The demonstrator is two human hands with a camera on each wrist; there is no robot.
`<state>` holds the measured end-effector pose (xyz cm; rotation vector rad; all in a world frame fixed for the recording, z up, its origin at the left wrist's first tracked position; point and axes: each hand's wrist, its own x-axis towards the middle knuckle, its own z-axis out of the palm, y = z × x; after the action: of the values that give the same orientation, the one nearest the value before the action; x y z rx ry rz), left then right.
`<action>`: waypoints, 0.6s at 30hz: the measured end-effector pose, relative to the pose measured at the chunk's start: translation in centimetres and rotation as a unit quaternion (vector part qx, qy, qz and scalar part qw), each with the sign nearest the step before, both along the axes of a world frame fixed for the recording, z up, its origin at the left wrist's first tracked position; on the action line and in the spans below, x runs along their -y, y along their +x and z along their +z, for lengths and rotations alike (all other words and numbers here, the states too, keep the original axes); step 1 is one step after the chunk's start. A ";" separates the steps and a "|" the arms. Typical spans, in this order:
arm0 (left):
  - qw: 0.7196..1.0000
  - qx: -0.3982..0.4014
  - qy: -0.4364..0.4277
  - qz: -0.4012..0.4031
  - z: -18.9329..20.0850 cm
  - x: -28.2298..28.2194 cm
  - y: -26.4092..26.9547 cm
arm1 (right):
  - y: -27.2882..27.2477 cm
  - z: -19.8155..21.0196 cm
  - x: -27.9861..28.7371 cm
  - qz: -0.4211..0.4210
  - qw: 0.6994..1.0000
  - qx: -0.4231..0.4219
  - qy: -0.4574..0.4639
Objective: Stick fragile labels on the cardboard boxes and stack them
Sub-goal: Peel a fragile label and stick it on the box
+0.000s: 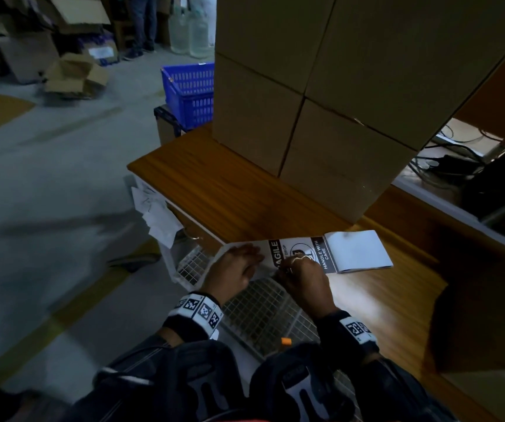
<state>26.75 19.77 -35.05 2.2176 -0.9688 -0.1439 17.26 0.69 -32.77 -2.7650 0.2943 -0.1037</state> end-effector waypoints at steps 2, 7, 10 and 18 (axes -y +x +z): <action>1.000 0.022 0.005 -0.004 0.1 0.1 0.0 | 0.0 0.2 0.0 0.002 1.000 -0.001 0.006; 0.999 0.053 0.007 -0.008 0.4 0.3 0.0 | 0.0 0.5 0.0 0.016 1.000 -0.004 -0.005; 0.999 0.046 0.002 -0.007 0.2 0.3 0.0 | -0.3 0.4 -1.0 0.012 0.999 -0.003 -0.038; 0.998 0.064 -0.017 0.015 0.9 0.7 -0.9 | -1.1 0.0 -1.8 0.029 0.995 0.044 -0.089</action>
<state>25.82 19.08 -34.13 2.2301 -0.9980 0.0279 16.20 2.52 -32.75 -2.9333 0.1896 -0.2476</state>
